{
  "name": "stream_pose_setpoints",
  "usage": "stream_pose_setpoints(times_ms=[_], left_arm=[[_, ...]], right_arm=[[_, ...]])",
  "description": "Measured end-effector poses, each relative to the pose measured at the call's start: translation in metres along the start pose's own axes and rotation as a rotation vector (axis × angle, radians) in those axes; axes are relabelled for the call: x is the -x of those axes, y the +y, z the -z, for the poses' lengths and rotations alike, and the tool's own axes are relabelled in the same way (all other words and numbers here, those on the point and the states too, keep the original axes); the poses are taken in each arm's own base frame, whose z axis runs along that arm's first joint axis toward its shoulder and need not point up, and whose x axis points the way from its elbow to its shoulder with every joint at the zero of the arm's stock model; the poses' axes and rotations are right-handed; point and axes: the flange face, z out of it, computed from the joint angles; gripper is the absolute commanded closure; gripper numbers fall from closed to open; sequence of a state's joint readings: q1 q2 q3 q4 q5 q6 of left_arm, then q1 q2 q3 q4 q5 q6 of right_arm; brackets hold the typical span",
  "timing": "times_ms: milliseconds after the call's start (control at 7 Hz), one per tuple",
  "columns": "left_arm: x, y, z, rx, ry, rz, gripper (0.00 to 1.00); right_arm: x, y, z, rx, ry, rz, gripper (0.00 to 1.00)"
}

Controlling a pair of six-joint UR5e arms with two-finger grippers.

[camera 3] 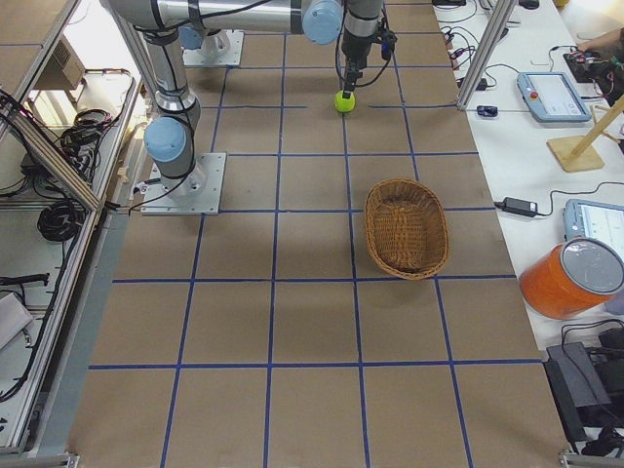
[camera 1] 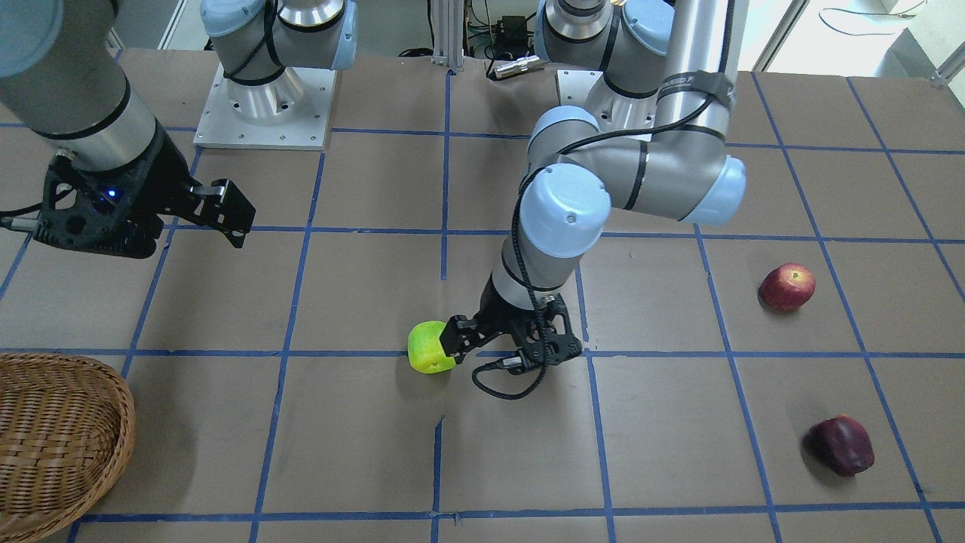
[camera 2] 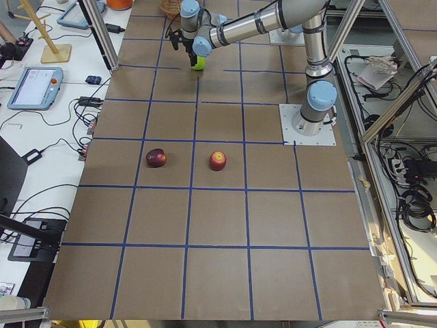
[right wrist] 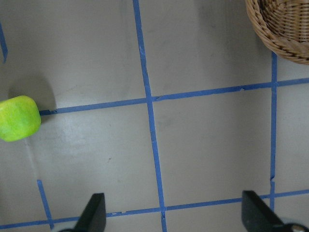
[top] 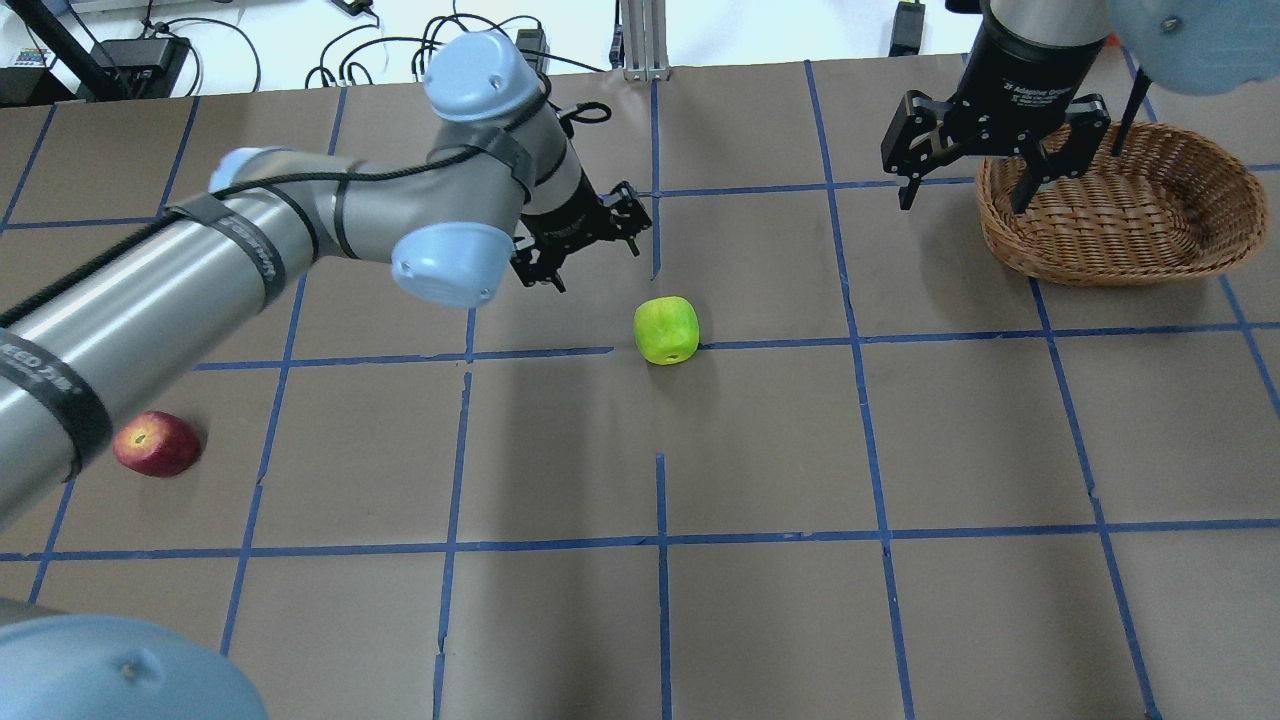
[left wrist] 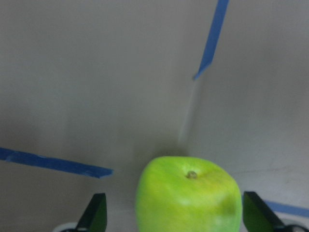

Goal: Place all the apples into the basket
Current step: 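Grasp the green apple with the right gripper while the left grasps a red apple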

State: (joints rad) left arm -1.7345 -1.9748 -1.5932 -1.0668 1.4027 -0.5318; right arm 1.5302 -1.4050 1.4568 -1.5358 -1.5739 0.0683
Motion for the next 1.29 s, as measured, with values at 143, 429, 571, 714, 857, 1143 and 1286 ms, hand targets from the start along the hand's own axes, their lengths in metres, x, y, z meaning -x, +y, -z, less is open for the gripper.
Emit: stream_pose_setpoints(times_ms=[143, 429, 571, 714, 857, 1143, 1286], left_arm=[[0.048, -0.038, 0.033, 0.031, -0.023, -0.044, 0.0], [0.167, -0.094, 0.073, 0.059, -0.129, -0.191, 0.0], [0.22, -0.11, 0.086, 0.075, -0.202, -0.272, 0.0], [0.268, -0.119, 0.094, 0.104, -0.24, -0.345, 0.02], [0.321, -0.121, 0.093, 0.147, -0.241, -0.413, 0.02], [0.419, -0.104, 0.065, 0.191, -0.21, -0.488, 0.02], [0.449, -0.088, 0.041, 0.191, -0.203, -0.493, 0.0]], right_arm=[[0.013, -0.014, -0.014, -0.012, -0.015, 0.013, 0.0], [0.084, -0.038, -0.053, -0.075, -0.081, 0.111, 0.0], [0.127, -0.04, -0.082, -0.078, -0.092, 0.175, 0.0], [0.168, -0.038, -0.113, -0.074, -0.094, 0.237, 0.0], [0.2, -0.037, -0.147, -0.052, -0.089, 0.286, 0.0], [0.229, -0.035, -0.196, 0.007, -0.092, 0.325, 0.0], [0.238, -0.031, -0.204, 0.024, -0.112, 0.336, 0.0]])
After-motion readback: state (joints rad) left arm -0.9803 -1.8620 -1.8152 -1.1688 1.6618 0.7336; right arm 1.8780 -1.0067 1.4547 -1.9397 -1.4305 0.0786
